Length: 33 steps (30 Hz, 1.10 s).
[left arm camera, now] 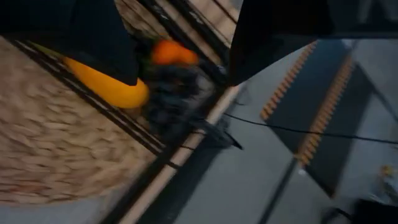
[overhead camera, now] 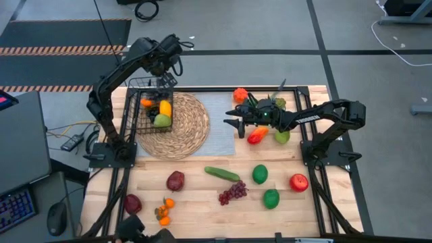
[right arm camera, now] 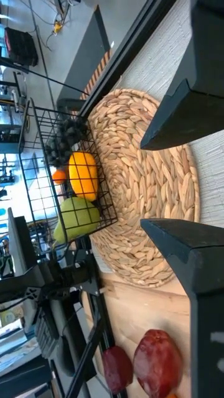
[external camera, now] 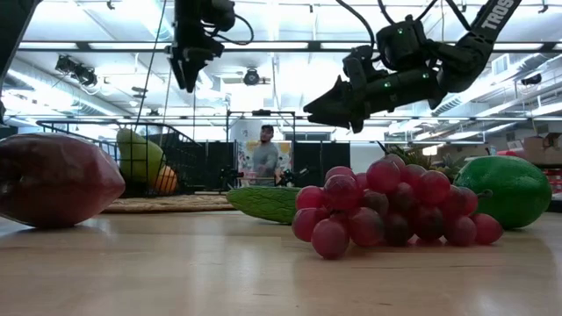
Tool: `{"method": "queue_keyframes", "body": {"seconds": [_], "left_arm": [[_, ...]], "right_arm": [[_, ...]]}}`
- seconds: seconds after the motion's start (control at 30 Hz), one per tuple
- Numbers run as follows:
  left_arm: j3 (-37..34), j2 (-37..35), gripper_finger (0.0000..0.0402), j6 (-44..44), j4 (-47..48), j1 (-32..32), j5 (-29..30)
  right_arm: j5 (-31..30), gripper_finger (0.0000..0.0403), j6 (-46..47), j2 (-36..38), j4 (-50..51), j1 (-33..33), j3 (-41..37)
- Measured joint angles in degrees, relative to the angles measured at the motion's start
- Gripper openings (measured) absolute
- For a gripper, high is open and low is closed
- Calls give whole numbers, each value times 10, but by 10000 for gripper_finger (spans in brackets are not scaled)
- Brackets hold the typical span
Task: Build produce basket
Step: Put the orange tangerine into the wire basket
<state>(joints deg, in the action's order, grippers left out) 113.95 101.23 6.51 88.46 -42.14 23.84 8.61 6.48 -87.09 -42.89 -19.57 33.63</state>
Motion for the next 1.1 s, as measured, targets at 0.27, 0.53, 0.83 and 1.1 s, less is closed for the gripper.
{"method": "queue_keyframes", "body": {"seconds": [0.27, 0.53, 0.83, 1.1], "left_arm": [[0, -12, 249, -50, 16, 78, -91], [0, -10, 247, -128, 16, 182, -91], [-139, -27, 247, -293, 18, 306, -83], [-229, -34, 247, -465, 15, 443, -161]], "right_arm": [[0, 196, 7, 0, 0, 0, 0], [-1, 196, 11, 0, 1, 0, 0], [-1, 196, 22, 10, -18, -4, -36], [9, 196, 65, 20, -146, -5, -115]]}}
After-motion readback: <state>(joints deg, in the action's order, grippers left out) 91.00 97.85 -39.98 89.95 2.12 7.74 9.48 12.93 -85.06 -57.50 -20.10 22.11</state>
